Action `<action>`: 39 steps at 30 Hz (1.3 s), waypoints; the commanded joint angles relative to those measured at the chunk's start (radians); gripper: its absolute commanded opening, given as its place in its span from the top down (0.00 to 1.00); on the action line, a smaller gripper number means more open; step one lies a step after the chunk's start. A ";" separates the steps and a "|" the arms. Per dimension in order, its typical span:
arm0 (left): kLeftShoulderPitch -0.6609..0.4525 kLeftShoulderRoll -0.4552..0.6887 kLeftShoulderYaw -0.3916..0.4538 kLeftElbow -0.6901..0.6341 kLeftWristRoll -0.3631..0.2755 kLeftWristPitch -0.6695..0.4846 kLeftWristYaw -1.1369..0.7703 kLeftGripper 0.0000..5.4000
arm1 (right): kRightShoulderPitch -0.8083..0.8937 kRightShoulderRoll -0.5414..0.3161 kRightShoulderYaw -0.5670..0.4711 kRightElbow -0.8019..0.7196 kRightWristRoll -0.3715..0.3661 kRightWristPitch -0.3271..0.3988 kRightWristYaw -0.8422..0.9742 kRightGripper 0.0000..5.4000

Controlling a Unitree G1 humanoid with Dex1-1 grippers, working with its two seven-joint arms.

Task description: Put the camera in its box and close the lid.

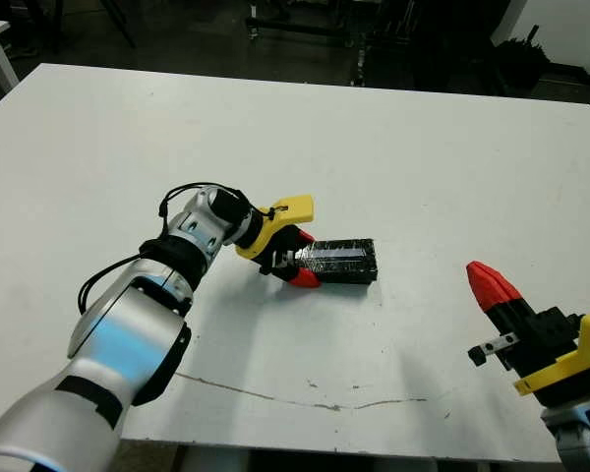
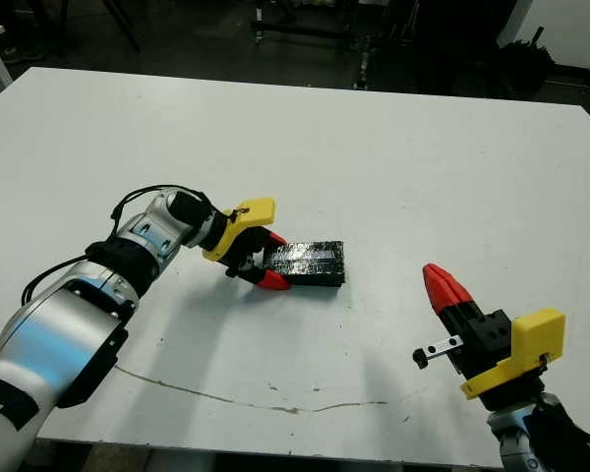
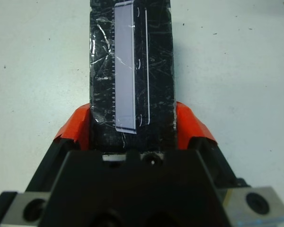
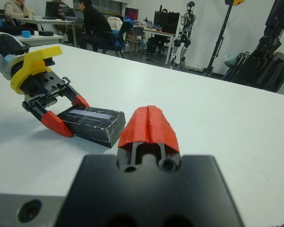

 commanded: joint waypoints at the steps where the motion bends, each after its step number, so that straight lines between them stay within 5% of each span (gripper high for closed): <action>1: 0.063 -0.147 -0.080 0.053 0.086 0.013 -0.003 0.41 | -0.001 -0.003 -0.003 0.008 -0.002 -0.010 -0.001 1.00; 12: 0.086 -0.161 -0.050 0.100 0.058 0.109 -0.010 0.41 | -0.008 -0.003 -0.001 0.011 0.002 -0.011 0.003 1.00; 22: 0.103 -0.136 -0.102 0.082 0.120 0.171 0.056 0.41 | -0.007 -0.005 0.003 0.003 0.004 -0.001 0.001 1.00; 29: 0.132 -0.120 -0.172 0.029 0.159 0.079 0.086 0.23 | -0.005 -0.006 0.006 0.002 -0.003 -0.006 0.001 1.00; 39: 0.189 -0.027 -0.128 -0.089 0.096 -0.083 0.075 0.02 | 0.007 0.003 0.011 -0.002 0.013 -0.001 -0.003 1.00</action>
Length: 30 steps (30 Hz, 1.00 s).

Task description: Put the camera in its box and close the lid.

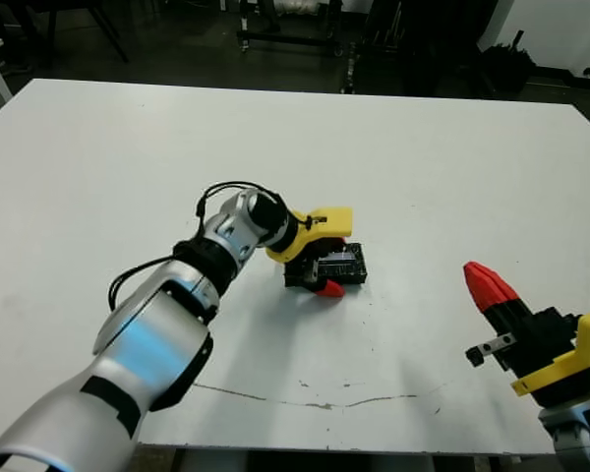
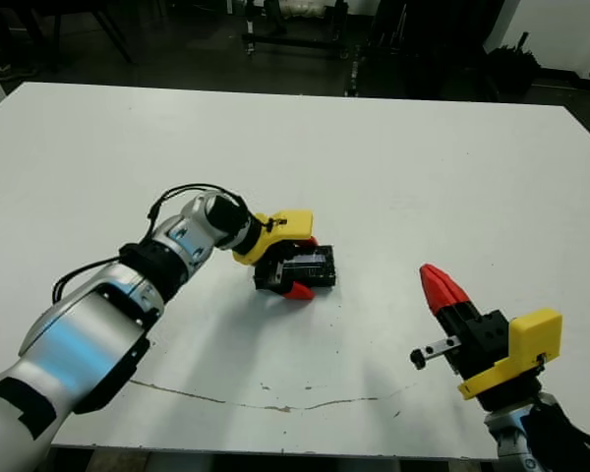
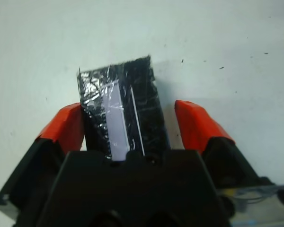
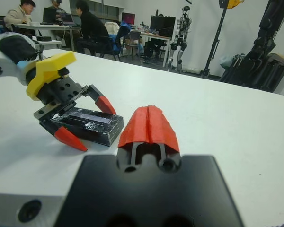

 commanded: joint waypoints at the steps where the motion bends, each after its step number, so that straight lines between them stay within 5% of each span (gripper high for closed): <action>1: 0.143 0.037 -0.039 -0.005 0.047 -0.006 -0.035 0.00 | 0.006 0.000 -0.003 0.001 0.006 -0.003 -0.002 1.00; 9: 0.188 0.119 0.112 -0.156 -0.101 0.052 -0.034 0.00 | 0.004 0.002 0.001 0.012 0.004 -0.012 0.004 1.00; 17: 0.331 0.077 0.331 -0.379 -0.326 0.237 0.098 0.00 | 0.000 0.001 0.007 0.019 0.000 -0.017 0.011 1.00; 30: 0.400 0.025 0.409 -0.579 -0.435 0.311 0.255 0.00 | -0.003 -0.002 0.009 0.034 0.002 -0.031 0.026 1.00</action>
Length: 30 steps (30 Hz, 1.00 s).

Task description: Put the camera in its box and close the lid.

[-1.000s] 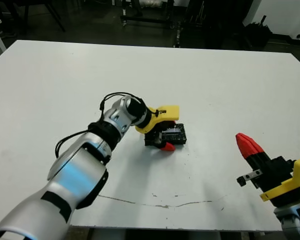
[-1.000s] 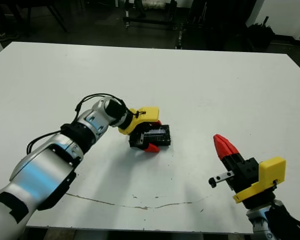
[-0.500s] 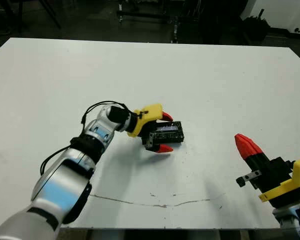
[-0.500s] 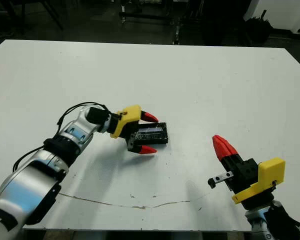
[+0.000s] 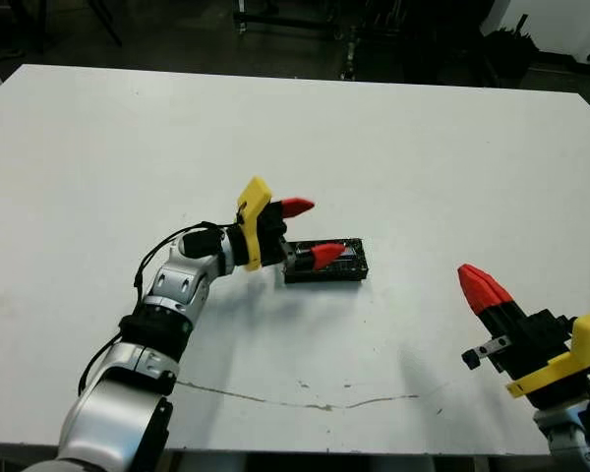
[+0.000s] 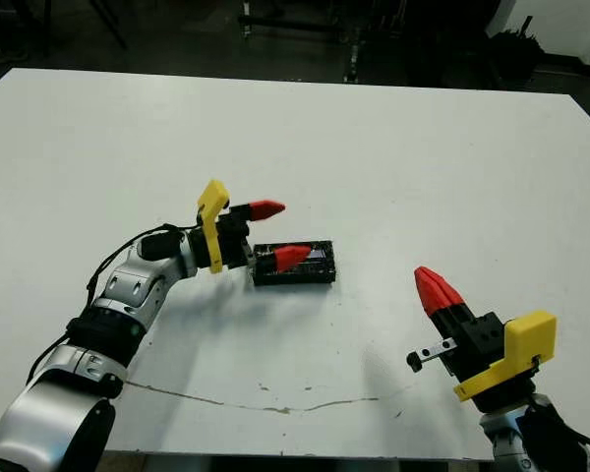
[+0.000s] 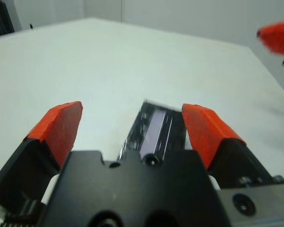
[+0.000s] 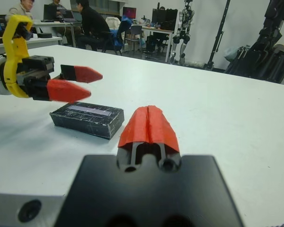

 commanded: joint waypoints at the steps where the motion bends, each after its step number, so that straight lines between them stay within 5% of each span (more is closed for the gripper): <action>1: 0.027 0.000 0.029 -0.053 -0.033 0.015 0.036 0.00 | -0.001 -0.006 -0.002 0.006 0.003 -0.008 0.004 1.00; 9: 0.096 -0.098 0.138 -0.338 -0.183 0.157 0.319 0.00 | 0.001 -0.007 -0.002 0.004 -0.004 -0.013 0.004 1.00; 16: 0.151 -0.165 0.079 -0.401 -0.074 0.148 0.571 0.16 | 0.000 -0.007 -0.001 -0.003 -0.002 -0.008 -0.003 1.00; 30: 0.131 -0.211 -0.113 -0.203 0.129 0.245 0.700 0.56 | 0.002 -0.007 0.001 -0.001 -0.007 -0.020 0.000 1.00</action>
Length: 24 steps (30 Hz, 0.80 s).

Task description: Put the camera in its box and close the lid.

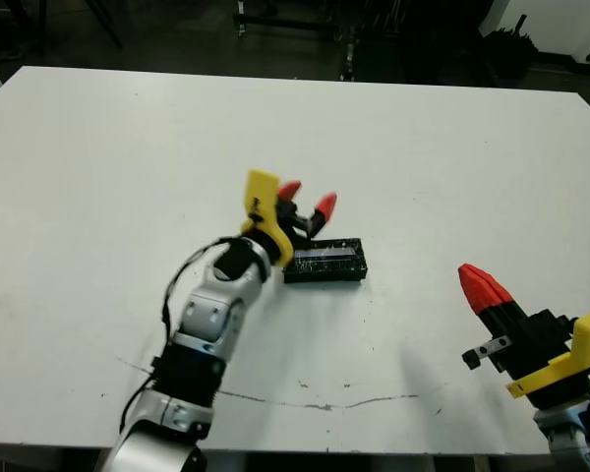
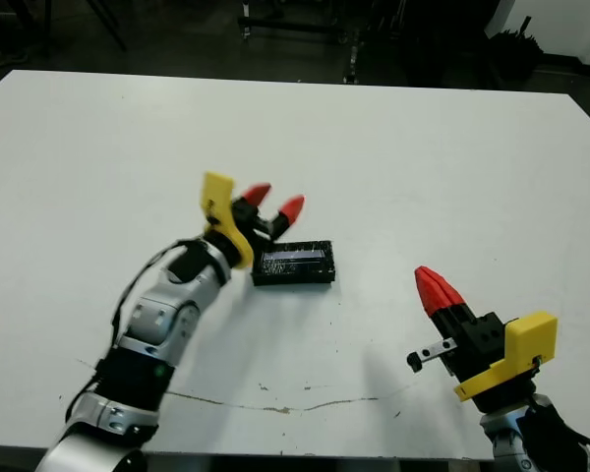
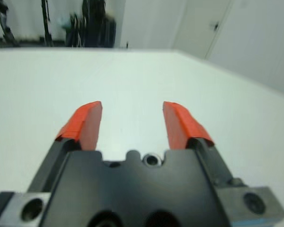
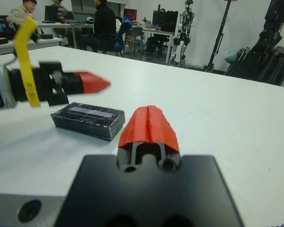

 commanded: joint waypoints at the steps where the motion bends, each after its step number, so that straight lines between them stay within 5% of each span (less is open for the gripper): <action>1: -0.022 -0.014 -0.031 0.064 0.035 0.028 0.007 0.59 | 0.001 -0.007 0.001 -0.002 -0.005 -0.007 0.000 1.00; 6: -0.027 -0.034 -0.067 0.146 0.070 0.054 0.007 0.73 | -0.001 -0.004 0.003 -0.004 0.000 -0.007 0.001 1.00; 15: 0.005 -0.003 -0.198 0.267 0.232 0.040 0.008 0.99 | -0.002 -0.007 0.000 -0.009 0.018 -0.004 0.008 1.00; 21: 0.010 0.017 -0.202 0.340 0.263 -0.029 -0.017 0.99 | 0.001 -0.009 0.003 -0.012 0.005 -0.010 0.003 1.00; 24: 0.031 0.033 -0.172 0.268 0.232 0.002 -0.037 0.99 | 0.006 -0.004 0.006 -0.018 0.009 -0.009 0.000 1.00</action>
